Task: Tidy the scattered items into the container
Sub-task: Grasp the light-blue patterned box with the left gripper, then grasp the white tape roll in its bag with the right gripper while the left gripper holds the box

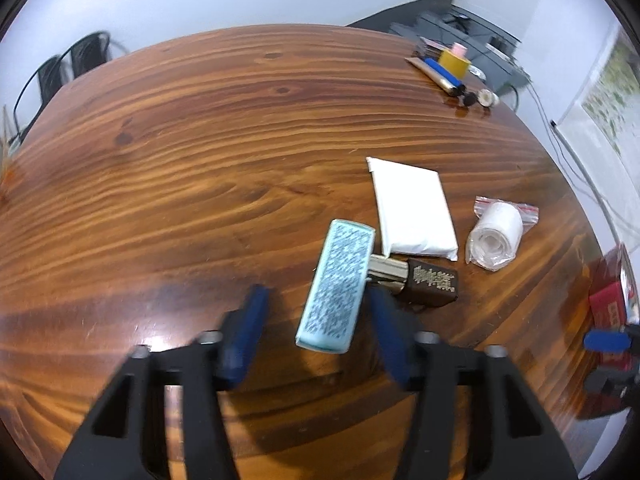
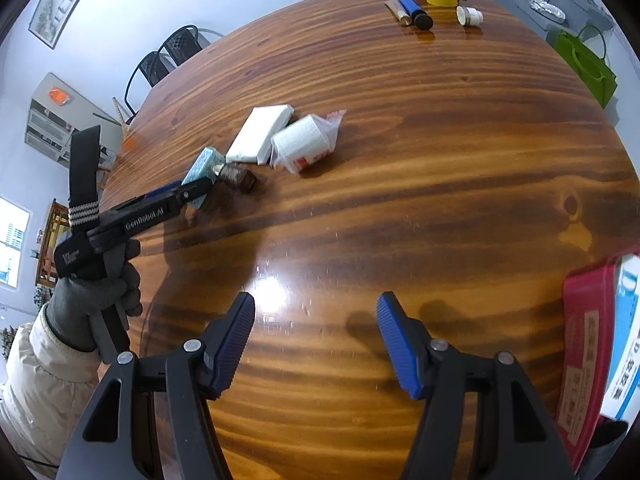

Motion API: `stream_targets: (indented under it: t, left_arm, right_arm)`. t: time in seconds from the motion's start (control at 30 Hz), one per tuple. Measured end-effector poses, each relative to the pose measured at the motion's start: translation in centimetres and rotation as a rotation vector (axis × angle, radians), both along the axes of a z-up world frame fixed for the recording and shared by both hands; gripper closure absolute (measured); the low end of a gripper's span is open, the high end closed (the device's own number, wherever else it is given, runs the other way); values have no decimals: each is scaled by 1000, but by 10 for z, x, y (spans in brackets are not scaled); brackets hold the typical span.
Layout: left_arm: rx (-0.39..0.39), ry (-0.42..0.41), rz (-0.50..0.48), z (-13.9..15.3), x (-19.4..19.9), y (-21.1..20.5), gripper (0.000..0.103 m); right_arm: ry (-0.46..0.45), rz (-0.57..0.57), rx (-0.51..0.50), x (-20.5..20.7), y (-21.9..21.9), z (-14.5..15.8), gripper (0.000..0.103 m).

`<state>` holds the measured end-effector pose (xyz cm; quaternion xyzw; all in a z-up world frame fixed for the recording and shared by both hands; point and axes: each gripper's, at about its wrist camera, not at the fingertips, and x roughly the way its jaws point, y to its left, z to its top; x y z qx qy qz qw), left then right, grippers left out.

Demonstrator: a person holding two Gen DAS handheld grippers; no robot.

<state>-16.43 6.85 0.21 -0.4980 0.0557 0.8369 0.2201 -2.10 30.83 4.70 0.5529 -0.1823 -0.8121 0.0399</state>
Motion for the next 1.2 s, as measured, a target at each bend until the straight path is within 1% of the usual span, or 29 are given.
stream_targets:
  t: [0.07, 0.13, 0.23, 0.33, 0.47, 0.7, 0.87, 0.9, 0.97, 1.0, 1.07, 1.2]
  left_arm:
    - [-10, 7, -26, 0, 0, 4, 77]
    - [-16, 17, -50, 0, 3, 7, 77]
    - [-4, 14, -56, 1, 7, 5, 77]
    - [0, 7, -36, 1, 11, -3, 77]
    - [14, -7, 5, 2, 16, -16, 77]
    - [43, -21, 38, 5, 31, -36, 77]
    - [50, -34, 54, 5, 41, -44, 77]
    - [51, -37, 59, 5, 43, -46, 77]
    - [51, -40, 69, 5, 44, -48, 77]
    - [50, -42, 74, 5, 46, -49, 77]
    - [51, -46, 82, 6, 48, -49, 77]
    - [56, -46, 87, 10, 57, -46, 77]
  right_arm:
    - [9, -3, 6, -8, -1, 1, 35]
    - [20, -4, 17, -16, -1, 2, 35]
    - [40, 5, 46, -30, -3, 4, 35]
    - [56, 17, 92, -45, -4, 5, 35]
    - [77, 40, 137, -70, -8, 4, 29]
    - [78, 106, 216, -110, -19, -12, 28]
    - [57, 134, 249, -123, -22, -31, 29]
    - [48, 137, 244, -124, -22, -34, 40]
    - [56, 144, 237, -122, -23, -33, 54]
    - [56, 149, 235, -121, -24, -32, 57]
    - [66, 162, 225, -116, -26, -29, 58]
    - [91, 178, 195, -101, -29, -17, 59]
